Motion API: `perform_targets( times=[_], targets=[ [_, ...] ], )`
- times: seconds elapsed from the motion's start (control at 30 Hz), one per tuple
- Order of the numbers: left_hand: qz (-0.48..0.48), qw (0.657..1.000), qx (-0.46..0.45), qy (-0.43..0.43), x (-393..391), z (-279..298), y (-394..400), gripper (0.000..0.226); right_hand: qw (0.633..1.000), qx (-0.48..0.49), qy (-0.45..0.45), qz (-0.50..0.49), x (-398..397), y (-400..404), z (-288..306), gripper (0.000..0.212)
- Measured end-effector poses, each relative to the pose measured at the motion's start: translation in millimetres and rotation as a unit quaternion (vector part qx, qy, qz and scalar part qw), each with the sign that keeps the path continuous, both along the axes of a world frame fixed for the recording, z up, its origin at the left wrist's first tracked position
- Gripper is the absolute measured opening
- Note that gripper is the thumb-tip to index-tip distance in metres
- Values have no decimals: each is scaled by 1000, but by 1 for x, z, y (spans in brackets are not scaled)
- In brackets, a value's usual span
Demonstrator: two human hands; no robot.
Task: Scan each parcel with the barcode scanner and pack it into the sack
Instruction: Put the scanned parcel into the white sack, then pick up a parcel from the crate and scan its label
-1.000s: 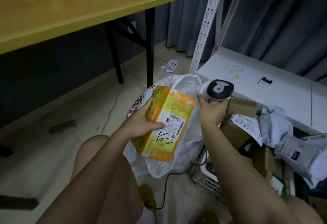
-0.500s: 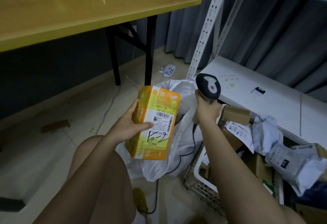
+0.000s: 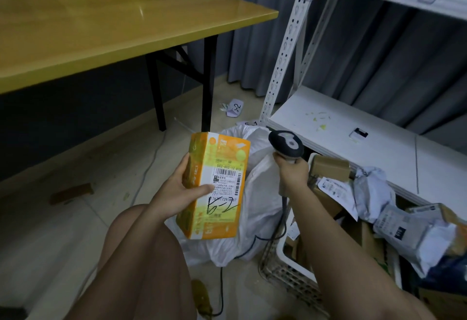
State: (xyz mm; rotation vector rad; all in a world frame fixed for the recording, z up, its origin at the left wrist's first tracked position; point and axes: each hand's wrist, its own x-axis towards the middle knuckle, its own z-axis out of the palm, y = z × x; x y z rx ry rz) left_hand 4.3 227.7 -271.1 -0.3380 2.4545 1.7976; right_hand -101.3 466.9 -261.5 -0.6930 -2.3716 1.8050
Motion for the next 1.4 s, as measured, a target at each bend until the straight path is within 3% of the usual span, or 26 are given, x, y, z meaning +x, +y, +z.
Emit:
perform_targets(
  times=[0.1,0.2,0.5,0.63,0.77,0.83,0.9,0.97,1.1,1.2,1.3,1.4],
  targets=[
    [-4,1000,3,6,-1,-3,2,101,999,-27,14,-14,3,12,1,23],
    [-19,1000,10,11,-2,-3,8,99,999,-44,2,-32,6,22,4,17],
    [-52,999,4,18,-9,20,26,91,993,-116,15,11,36,52,10,28],
    [-92,992,-77,-47,-23,26,34,104,993,-117,-4,29,45,58,9,37],
    [-160,944,-270,-97,-46,29,46,110,990,-125,-11,61,50,67,10,56],
    [-150,925,-335,-99,-58,26,55,111,987,-139,-15,74,49,73,4,67],
    [-102,917,-378,-77,-72,18,64,113,985,-150,-9,84,50,75,3,65],
    [-32,935,-353,-35,-84,10,75,115,984,-152,-5,89,49,76,6,58],
    [100,972,-211,38,-105,-10,100,113,985,-154,0,78,41,81,10,48],
    [30,975,-220,23,-121,-36,109,114,989,-125,19,71,31,87,11,43],
    [-166,910,-379,-16,-128,-60,103,111,993,-95,50,56,23,91,12,37],
    [-244,839,-486,15,-132,-80,101,105,994,-86,57,24,20,91,10,30]
  ],
)
